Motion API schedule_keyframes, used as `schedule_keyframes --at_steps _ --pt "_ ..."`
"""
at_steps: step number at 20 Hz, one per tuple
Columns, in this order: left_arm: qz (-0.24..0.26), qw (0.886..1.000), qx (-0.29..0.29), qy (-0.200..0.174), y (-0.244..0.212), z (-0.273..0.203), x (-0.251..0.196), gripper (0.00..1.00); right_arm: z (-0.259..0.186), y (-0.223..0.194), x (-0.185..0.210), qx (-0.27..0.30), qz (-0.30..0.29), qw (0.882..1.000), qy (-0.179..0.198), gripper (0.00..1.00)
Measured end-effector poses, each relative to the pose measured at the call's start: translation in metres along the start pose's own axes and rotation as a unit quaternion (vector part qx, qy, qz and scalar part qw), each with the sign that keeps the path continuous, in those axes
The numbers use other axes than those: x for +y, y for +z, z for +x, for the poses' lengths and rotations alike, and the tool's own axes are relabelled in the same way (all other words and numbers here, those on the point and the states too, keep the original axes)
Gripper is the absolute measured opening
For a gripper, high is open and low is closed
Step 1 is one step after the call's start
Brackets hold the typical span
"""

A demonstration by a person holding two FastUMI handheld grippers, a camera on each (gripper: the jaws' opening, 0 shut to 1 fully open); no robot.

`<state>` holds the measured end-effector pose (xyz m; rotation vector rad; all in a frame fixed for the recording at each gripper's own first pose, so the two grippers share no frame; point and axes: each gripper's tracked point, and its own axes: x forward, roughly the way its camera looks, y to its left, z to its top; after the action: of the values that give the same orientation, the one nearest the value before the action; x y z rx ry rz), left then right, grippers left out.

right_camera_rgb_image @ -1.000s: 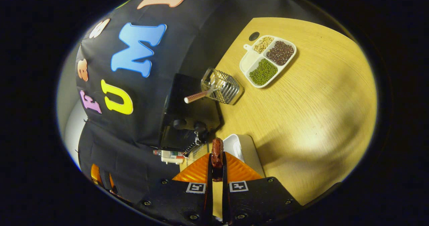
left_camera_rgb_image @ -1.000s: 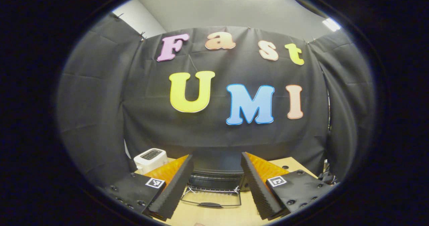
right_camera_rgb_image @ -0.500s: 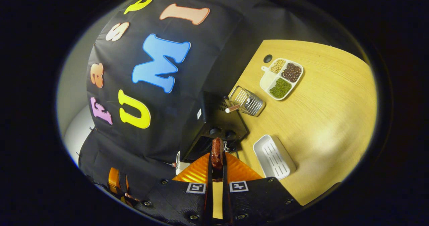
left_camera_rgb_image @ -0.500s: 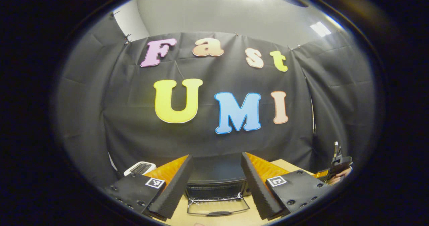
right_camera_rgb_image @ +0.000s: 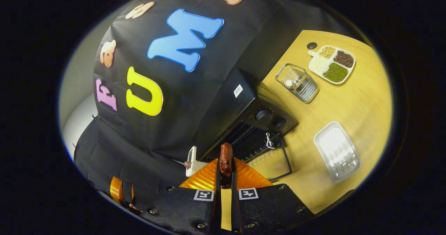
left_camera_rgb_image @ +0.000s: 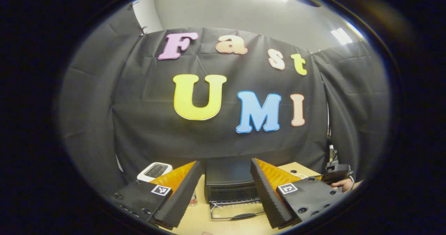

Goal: Open the electric oven with the left hand, put the food in, and close the electric oven.

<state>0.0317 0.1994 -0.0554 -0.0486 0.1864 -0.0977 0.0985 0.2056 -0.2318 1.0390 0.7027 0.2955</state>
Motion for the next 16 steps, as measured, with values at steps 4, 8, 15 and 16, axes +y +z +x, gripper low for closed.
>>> schedule_keyframes --at_steps 4,8,15,16 --pt "0.002 1.000 0.006 0.015 -0.003 -0.008 0.034 0.98 0.052 -0.014 0.008 0.000 0.015 1.000 -0.002 0.11" --pt "0.000 0.999 0.020 0.031 -0.014 -0.014 0.063 0.98 0.094 -0.025 0.000 0.003 0.051 0.999 -0.013 0.11" --pt "-0.017 0.997 0.045 0.054 -0.033 -0.015 0.099 0.98 0.157 -0.026 -0.019 -0.016 0.088 0.995 -0.034 0.12" --pt "-0.020 0.997 0.047 0.055 -0.033 -0.016 0.101 0.98 0.164 -0.026 -0.021 -0.022 0.090 0.995 -0.032 0.12"
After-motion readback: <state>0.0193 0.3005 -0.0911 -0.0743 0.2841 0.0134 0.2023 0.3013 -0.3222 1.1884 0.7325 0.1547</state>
